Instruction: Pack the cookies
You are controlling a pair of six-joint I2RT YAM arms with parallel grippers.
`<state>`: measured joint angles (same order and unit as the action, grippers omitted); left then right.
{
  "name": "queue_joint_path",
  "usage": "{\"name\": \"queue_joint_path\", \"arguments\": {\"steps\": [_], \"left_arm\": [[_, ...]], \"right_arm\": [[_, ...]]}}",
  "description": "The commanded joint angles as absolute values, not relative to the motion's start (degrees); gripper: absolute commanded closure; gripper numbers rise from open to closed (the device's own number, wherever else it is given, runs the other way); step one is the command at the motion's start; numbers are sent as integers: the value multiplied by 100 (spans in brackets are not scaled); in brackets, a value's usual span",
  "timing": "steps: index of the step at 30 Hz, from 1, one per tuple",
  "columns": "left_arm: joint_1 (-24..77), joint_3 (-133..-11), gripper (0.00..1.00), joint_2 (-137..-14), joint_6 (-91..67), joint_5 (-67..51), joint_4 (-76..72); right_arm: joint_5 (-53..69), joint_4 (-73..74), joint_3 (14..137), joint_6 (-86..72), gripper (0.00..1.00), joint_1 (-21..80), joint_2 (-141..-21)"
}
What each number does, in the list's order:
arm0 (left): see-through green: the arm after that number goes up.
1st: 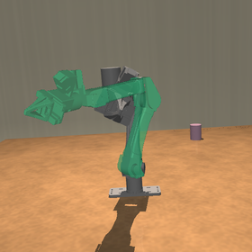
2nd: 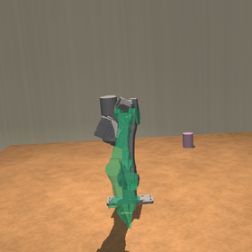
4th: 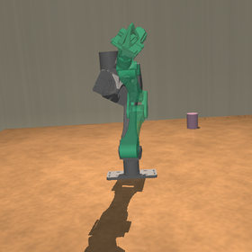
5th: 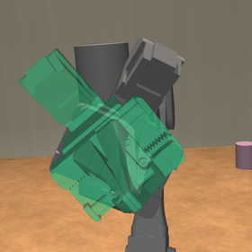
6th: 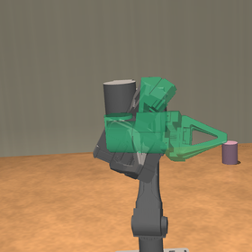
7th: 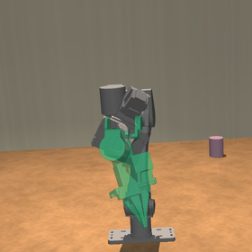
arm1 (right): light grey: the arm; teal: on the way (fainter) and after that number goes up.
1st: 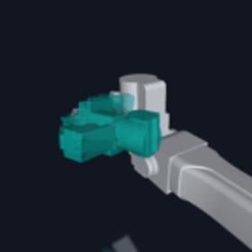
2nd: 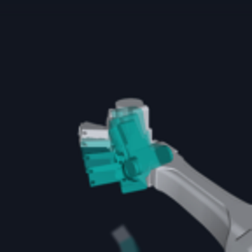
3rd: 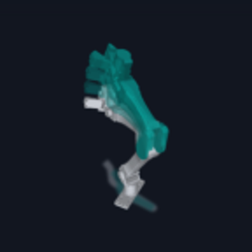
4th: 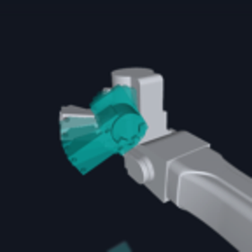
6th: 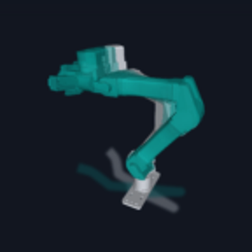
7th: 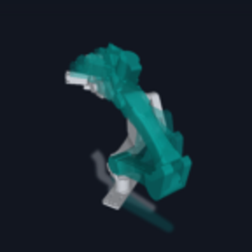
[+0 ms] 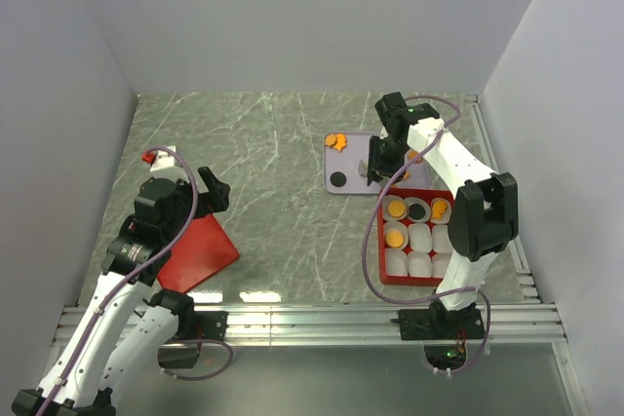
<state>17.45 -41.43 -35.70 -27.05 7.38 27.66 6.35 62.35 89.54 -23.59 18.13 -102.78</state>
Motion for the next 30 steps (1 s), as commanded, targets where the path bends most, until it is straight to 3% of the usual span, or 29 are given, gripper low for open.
{"name": "queue_joint_path", "arguments": {"steps": [1, 19, 30], "left_arm": [[1749, -4263, 1, -3489, -2619, 738, 2637], [1749, -4263, 1, -3454, -2610, 703, 2628], [1749, -4184, 1, -3191, -2838, 1282, 2514]], "right_arm": [[501, 6188, 8938, -2364, 53, 1854, -10230], [448, 6679, 9869, -2373, 59, 1846, -10002], [202, 7180, 10029, -2382, 59, 1846, -8983]]}}
